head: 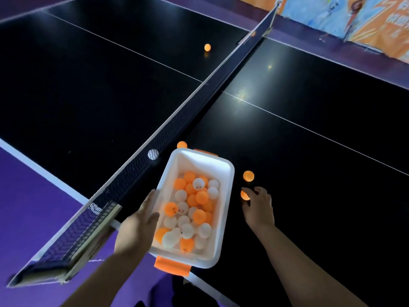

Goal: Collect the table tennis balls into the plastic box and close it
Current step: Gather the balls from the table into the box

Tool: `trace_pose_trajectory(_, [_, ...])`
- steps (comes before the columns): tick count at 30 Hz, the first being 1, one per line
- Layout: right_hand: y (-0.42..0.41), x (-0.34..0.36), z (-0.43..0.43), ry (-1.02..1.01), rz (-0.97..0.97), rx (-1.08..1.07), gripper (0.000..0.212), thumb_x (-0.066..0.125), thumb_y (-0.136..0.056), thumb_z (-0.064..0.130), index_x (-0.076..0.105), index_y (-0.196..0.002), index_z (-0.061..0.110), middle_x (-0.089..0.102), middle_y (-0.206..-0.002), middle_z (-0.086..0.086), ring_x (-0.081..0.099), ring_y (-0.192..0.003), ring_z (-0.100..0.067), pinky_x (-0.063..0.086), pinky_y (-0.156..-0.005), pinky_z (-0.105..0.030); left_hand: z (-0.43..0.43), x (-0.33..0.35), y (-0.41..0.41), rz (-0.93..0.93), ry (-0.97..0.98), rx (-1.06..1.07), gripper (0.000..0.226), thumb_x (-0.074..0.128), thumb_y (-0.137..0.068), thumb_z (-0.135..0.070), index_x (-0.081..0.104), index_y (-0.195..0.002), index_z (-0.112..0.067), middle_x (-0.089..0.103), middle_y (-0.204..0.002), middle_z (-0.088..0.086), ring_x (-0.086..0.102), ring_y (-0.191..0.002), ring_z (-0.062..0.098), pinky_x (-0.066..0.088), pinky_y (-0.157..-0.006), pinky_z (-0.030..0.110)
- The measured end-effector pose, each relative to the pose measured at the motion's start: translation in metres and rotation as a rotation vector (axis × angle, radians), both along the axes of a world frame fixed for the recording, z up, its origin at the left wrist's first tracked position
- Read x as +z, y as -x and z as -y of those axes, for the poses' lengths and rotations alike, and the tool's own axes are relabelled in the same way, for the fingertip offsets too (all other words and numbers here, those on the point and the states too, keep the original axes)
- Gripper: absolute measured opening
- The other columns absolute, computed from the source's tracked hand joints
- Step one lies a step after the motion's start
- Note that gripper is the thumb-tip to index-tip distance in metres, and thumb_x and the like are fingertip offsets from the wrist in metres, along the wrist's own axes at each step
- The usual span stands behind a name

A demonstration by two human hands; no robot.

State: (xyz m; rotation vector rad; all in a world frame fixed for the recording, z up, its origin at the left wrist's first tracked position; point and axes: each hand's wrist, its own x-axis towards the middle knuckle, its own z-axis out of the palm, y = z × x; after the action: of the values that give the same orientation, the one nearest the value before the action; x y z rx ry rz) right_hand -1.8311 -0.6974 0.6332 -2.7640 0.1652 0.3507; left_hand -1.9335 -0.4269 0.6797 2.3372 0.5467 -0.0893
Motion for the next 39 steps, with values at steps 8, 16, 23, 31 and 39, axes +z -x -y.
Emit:
trace_pose_trajectory(8, [-0.015,-0.018,0.014,-0.049,-0.125,0.069,0.048,0.047,-0.092,0.017,0.039,-0.138,0.031,0.033,-0.127,-0.004,0.055,-0.091,-0.019,0.051,-0.072,-0.033,0.001,-0.005,-0.019,-0.152,-0.107,-0.093,0.043,0.044,-0.093,-0.015,0.035,-0.136,-0.017,0.067,-0.091,0.017,0.064,-0.079,0.037,0.045,-0.059,0.034])
trace_pose_trajectory(16, [-0.035,-0.018,0.023,0.021,-0.311,0.208,0.015,0.049,-0.09,0.023,0.048,-0.104,0.019,0.035,-0.105,-0.005,0.056,-0.074,-0.028,0.052,-0.067,-0.037,0.007,-0.002,-0.033,-0.229,-0.25,-0.121,0.034,0.042,-0.094,-0.019,0.039,-0.127,-0.012,0.067,-0.096,0.015,0.064,-0.084,0.034,0.043,-0.061,0.032])
trace_pose_trajectory(23, [-0.059,-0.004,0.02,0.044,0.088,0.025,0.014,0.047,-0.093,0.026,0.052,-0.1,0.015,0.058,-0.096,-0.007,0.058,-0.071,-0.022,0.039,-0.054,-0.03,0.009,-0.01,-0.029,-0.181,-0.263,-0.048,0.026,0.042,-0.092,-0.015,0.043,-0.117,-0.007,0.061,-0.071,0.011,0.051,-0.06,0.029,0.039,-0.053,0.033])
trace_pose_trajectory(31, [-0.085,-0.013,0.006,0.185,-0.306,0.236,0.064,0.042,-0.088,0.008,0.023,-0.144,0.033,0.008,-0.153,-0.01,0.053,-0.115,-0.03,0.05,-0.076,-0.035,0.008,-0.012,-0.027,-0.145,-0.282,-0.032,0.017,0.044,-0.092,-0.014,0.044,-0.107,-0.007,0.054,-0.064,0.004,0.047,-0.053,0.025,0.03,-0.045,0.028])
trace_pose_trajectory(39, [-0.063,0.016,0.006,-0.173,-0.044,-0.04,0.034,0.051,-0.086,0.03,0.052,-0.12,0.026,0.055,-0.113,-0.002,0.056,-0.092,-0.022,0.043,-0.075,-0.032,0.005,-0.016,-0.025,-0.101,-0.266,-0.035,0.019,0.047,-0.092,-0.018,0.05,-0.108,-0.007,0.061,-0.069,0.009,0.053,-0.059,0.03,0.039,-0.051,0.031])
